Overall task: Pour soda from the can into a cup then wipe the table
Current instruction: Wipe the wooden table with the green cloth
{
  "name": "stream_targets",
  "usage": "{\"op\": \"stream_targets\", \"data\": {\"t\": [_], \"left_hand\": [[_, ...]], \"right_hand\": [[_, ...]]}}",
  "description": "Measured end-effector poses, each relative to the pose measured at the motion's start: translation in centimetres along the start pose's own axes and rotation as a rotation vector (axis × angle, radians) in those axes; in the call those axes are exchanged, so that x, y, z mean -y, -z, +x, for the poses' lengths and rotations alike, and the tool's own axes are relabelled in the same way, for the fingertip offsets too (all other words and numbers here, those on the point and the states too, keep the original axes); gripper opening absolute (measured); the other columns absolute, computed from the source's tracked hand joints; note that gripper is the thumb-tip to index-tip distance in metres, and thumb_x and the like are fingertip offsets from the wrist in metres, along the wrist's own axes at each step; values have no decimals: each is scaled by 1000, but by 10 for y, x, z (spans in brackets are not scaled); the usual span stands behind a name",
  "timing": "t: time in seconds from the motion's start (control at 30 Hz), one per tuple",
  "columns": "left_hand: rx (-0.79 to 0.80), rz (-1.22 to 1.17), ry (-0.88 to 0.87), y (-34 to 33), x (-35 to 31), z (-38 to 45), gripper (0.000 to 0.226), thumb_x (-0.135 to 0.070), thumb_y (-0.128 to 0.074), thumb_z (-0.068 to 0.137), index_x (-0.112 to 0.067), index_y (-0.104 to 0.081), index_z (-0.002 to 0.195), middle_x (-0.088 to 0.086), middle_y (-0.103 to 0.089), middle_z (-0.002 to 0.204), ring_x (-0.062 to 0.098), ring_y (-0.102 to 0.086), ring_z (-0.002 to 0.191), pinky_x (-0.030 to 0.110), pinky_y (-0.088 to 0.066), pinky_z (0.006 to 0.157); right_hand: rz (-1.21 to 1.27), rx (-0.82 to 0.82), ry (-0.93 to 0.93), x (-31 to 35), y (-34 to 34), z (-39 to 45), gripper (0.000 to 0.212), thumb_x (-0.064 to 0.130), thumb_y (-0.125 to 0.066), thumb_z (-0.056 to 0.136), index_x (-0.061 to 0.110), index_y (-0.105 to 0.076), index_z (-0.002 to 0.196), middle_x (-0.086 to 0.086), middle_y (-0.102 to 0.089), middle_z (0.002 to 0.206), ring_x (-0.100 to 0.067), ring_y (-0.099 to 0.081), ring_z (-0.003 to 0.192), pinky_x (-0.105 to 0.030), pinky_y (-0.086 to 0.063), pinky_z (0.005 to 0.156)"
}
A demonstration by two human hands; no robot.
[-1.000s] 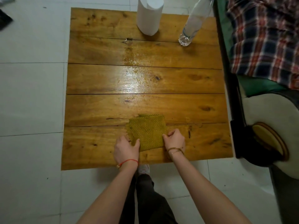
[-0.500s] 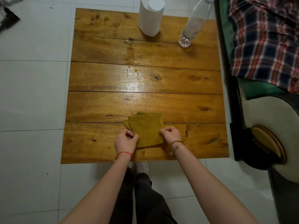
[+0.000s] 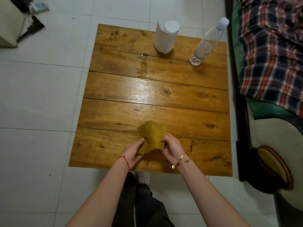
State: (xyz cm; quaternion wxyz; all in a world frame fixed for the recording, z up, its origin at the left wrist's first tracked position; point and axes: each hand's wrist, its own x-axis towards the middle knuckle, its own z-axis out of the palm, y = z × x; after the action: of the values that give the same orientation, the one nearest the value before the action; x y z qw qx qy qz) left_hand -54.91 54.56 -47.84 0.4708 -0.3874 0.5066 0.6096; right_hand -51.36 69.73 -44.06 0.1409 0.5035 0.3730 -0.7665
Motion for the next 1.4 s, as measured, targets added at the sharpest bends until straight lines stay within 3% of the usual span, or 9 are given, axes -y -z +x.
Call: {"op": "stream_targets", "data": {"t": [0.1, 0.23, 0.4, 0.53, 0.8, 1.03, 1.13, 1.23, 1.4], "left_hand": [[142, -208, 22, -2, -11, -3, 37, -27, -61, 94, -10, -58, 127, 15, -67, 121, 27, -61, 114, 37, -51, 95], [164, -465, -37, 5, -35, -5, 39, -14, -60, 94, -3, -54, 130, 19, -68, 116, 26, -65, 104, 35, -61, 79], [194, -390, -18, 23, -83, -1, 32, -11, -59, 94, 1, -56, 123, 18, -73, 98, 25, -71, 91, 33, -61, 75], [217, -331, 34, 25, -123, 10, 20, -15, -57, 96, -2, -60, 110, 16, -74, 96, 26, -73, 85, 35, -61, 72], [298, -402, -15, 19, -229, 42, 34, -26, -55, 96, -9, -57, 125, 20, -64, 124, 30, -63, 106, 44, -56, 86], [256, -396, -215, 39, -349, 78, 43, -12, -61, 88, -11, -55, 131, 10, -70, 115, 19, -70, 99, 33, -59, 84], [225, -274, -339, 48, -398, 92, 41, -4, -55, 94, -13, -52, 134, 9, -68, 119, 19, -68, 103, 29, -60, 78], [181, -166, -444, 50, -435, 105, 53, 1, -58, 92, -12, -45, 141, 10, -61, 133, 26, -60, 120, 33, -59, 85], [67, -34, -624, 46, -468, 127, 56, 10, -56, 90, -13, -43, 140, 7, -64, 126, 18, -64, 111, 31, -57, 82]], "right_hand": [[33, 108, 33, 8, -8, -1, 39, -10, -40, 91, 3, -53, 125, -13, -60, 99, -18, -58, 79, -25, -56, 57], [35, 131, 97, 22, -19, 3, 50, -10, -39, 92, 12, -46, 137, -14, -59, 116, -22, -58, 93, -32, -60, 68], [24, 133, 101, 43, -47, 23, 58, -9, -41, 93, 12, -37, 147, -15, -59, 119, -23, -59, 95, -35, -59, 74], [65, 196, 107, 66, -86, 40, 55, -10, -39, 93, 11, -40, 144, -16, -62, 116, -24, -61, 93, -32, -60, 66], [115, 357, 123, 130, -186, 87, 49, -10, -37, 93, 14, -51, 132, -14, -67, 109, -24, -64, 90, -31, -58, 69], [34, 336, 201, 205, -255, 151, 53, -11, -35, 93, 14, -48, 138, -11, -65, 108, -20, -62, 89, -31, -60, 65], [-76, 292, 243, 233, -276, 180, 51, -9, -38, 92, 13, -49, 137, -6, -64, 96, -13, -61, 74, -26, -54, 58], [-116, 258, 259, 251, -292, 207, 51, -10, -38, 91, 22, -56, 126, -4, -62, 93, -13, -54, 72, -27, -45, 59], [-156, 228, 301, 264, -310, 242, 49, -10, -37, 91, 26, -58, 116, -3, -59, 89, -12, -52, 70, -23, -46, 53]]}}
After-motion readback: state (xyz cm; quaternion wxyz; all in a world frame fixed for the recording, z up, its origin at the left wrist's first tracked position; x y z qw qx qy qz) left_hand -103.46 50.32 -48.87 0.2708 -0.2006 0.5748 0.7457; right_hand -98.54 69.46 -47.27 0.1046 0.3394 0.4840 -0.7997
